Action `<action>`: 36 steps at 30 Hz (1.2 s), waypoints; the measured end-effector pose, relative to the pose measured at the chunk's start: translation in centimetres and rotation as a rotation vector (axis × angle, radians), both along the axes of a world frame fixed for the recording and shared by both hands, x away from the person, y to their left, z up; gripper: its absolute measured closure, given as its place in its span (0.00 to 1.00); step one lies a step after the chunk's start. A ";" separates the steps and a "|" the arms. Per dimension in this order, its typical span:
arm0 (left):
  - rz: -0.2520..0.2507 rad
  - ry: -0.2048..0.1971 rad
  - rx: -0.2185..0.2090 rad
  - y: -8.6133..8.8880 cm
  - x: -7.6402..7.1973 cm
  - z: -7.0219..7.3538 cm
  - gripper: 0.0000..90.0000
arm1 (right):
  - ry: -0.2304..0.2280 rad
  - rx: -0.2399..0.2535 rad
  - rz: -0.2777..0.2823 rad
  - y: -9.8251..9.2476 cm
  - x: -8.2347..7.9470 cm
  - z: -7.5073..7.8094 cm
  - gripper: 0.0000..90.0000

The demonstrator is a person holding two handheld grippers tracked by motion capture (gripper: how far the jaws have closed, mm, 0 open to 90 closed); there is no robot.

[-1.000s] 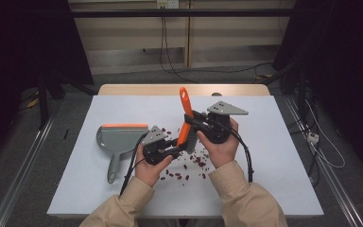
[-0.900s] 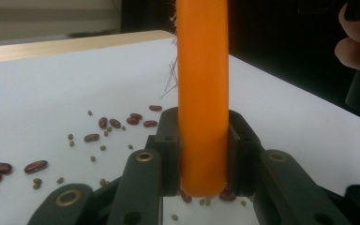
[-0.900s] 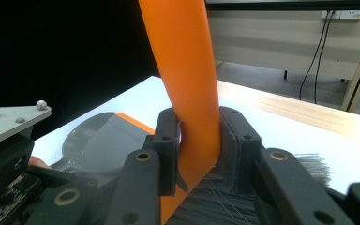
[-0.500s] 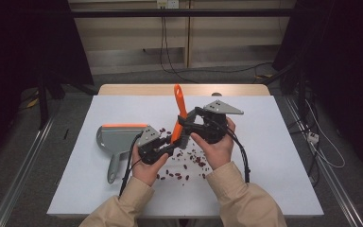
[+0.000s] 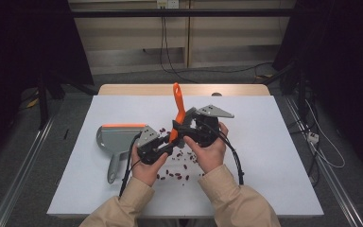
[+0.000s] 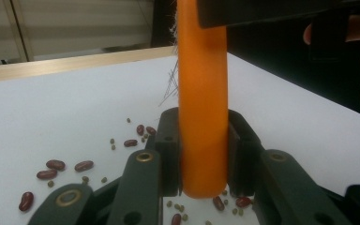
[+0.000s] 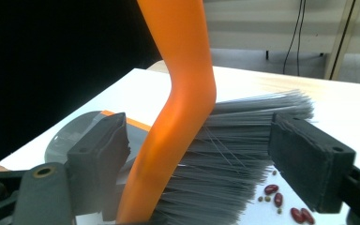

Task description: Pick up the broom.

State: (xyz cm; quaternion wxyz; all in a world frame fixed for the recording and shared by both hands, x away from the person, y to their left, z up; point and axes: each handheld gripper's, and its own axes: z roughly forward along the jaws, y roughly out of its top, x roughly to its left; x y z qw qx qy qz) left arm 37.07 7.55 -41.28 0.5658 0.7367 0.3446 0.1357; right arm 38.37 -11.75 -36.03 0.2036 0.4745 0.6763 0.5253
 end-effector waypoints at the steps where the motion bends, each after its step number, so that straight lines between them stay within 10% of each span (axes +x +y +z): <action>1: 0.000 -0.003 0.004 -0.1 0.0 0.0 0.79 | 0.007 0.005 -0.003 0.0 0.1 -0.1 0.24; 11: 0.014 -0.065 0.017 -0.8 -1.0 0.5 0.76 | 0.089 0.059 -0.044 0.9 0.8 -0.8 0.31; 21: 0.043 -0.112 0.059 -1.5 -1.4 0.6 0.62 | 0.149 0.124 -0.005 0.7 0.8 -0.7 0.66; 36: -0.018 -0.099 0.024 -0.6 -1.0 0.7 0.39 | 0.088 0.074 0.029 -1.5 0.9 0.0 0.79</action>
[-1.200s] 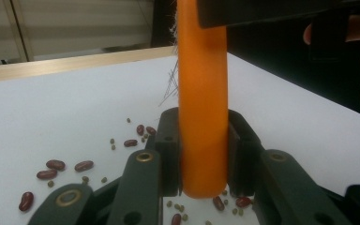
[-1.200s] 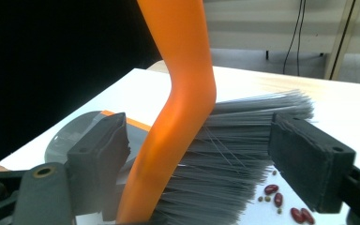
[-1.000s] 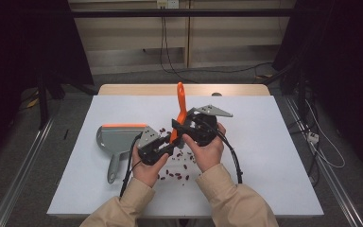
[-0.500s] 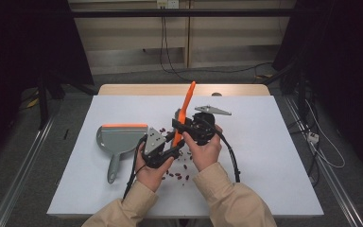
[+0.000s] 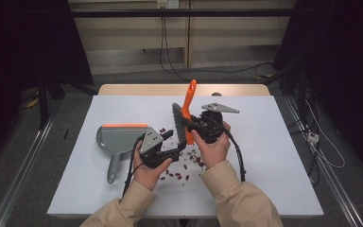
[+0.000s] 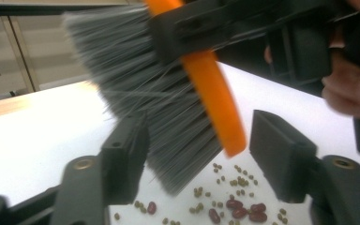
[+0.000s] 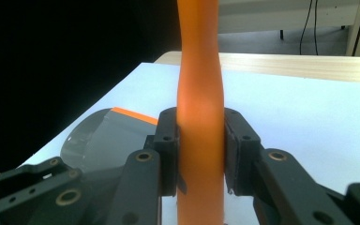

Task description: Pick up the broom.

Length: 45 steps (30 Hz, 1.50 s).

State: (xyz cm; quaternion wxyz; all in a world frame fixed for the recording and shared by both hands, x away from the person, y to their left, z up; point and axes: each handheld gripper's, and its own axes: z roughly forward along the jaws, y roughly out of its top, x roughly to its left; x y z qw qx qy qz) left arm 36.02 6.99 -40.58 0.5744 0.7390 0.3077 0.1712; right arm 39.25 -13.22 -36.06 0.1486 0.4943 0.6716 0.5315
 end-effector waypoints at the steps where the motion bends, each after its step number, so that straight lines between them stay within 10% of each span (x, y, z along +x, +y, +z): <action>1: -0.003 0.006 0.000 0.1 0.1 0.0 0.37 | 0.002 0.002 -0.001 -0.3 0.0 0.1 0.79; 17: -0.054 0.020 -0.006 2.3 0.6 1.0 0.14 | -0.001 -0.054 0.002 -4.6 -0.5 0.7 0.79; 45: -0.013 0.055 -0.030 9.3 1.5 1.1 0.06 | 0.043 -0.124 0.000 -8.8 -1.4 0.0 0.79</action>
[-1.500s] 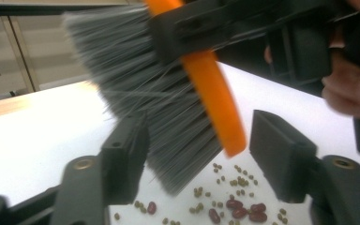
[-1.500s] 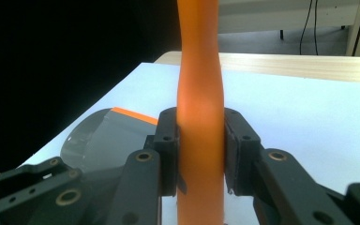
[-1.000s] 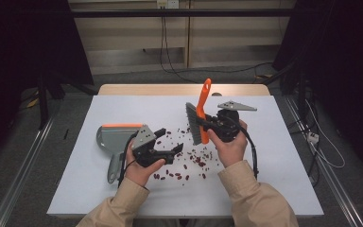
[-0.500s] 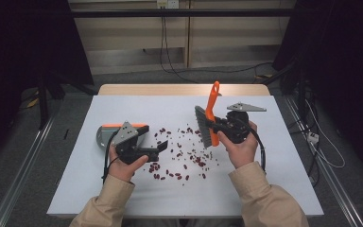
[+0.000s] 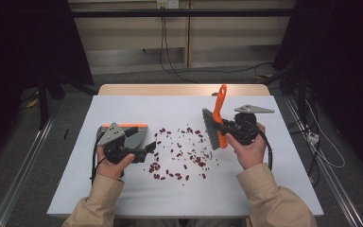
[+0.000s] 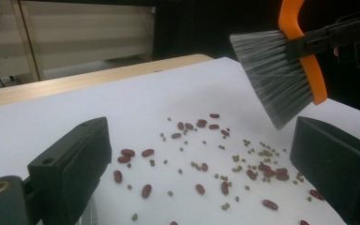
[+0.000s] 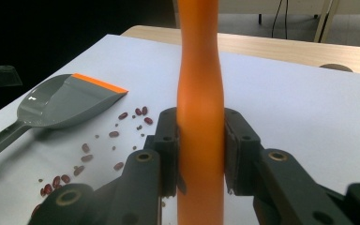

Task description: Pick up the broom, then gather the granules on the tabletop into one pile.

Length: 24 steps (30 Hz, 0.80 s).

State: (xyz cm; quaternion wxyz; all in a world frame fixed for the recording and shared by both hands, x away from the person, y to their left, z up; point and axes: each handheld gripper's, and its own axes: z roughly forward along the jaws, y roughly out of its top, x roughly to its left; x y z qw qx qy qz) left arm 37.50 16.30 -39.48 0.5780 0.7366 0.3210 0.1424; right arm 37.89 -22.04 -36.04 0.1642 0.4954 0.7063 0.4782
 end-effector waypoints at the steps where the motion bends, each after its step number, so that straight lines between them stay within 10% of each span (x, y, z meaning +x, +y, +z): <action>1: 0.000 0.000 -0.002 0.1 0.0 0.0 0.06 | 0.000 0.000 0.000 -0.2 -0.1 0.0 0.79; 24: 0.000 0.014 0.007 3.5 -0.2 -0.7 0.06 | 0.045 -0.052 -0.020 -2.6 -0.2 -0.8 0.79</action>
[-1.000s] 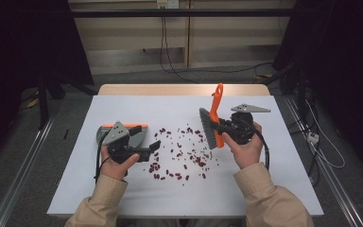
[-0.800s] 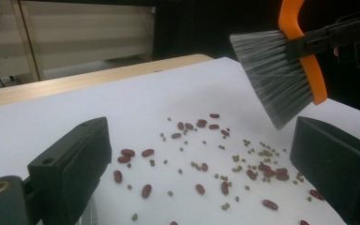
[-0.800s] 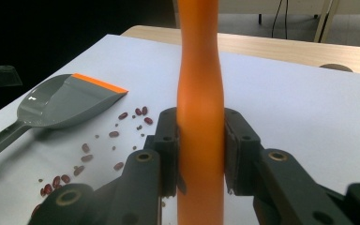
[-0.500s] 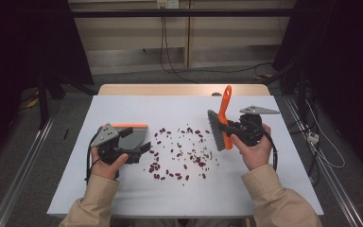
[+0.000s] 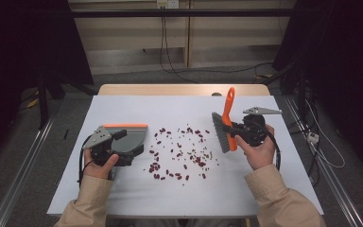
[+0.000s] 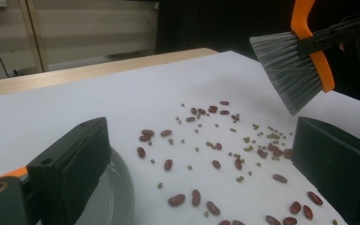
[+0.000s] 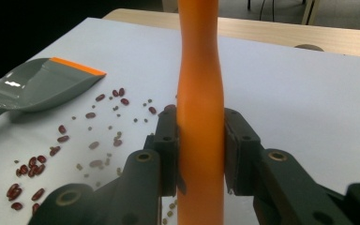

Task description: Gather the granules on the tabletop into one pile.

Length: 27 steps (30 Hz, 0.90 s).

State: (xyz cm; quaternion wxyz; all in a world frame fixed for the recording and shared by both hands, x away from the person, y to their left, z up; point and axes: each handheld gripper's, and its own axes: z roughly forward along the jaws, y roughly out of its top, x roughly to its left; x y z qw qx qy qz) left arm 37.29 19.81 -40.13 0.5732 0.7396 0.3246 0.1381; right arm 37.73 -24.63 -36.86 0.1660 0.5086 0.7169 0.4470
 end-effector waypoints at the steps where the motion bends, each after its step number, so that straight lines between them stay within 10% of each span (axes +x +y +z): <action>1: 0.001 0.000 0.000 0.1 0.0 0.0 0.06 | 0.003 -0.004 -0.001 -0.1 0.0 0.0 0.79; 27: 0.017 0.014 -0.004 1.6 -0.1 -0.8 0.06 | 0.142 -0.135 -0.007 -1.8 1.1 -1.8 0.79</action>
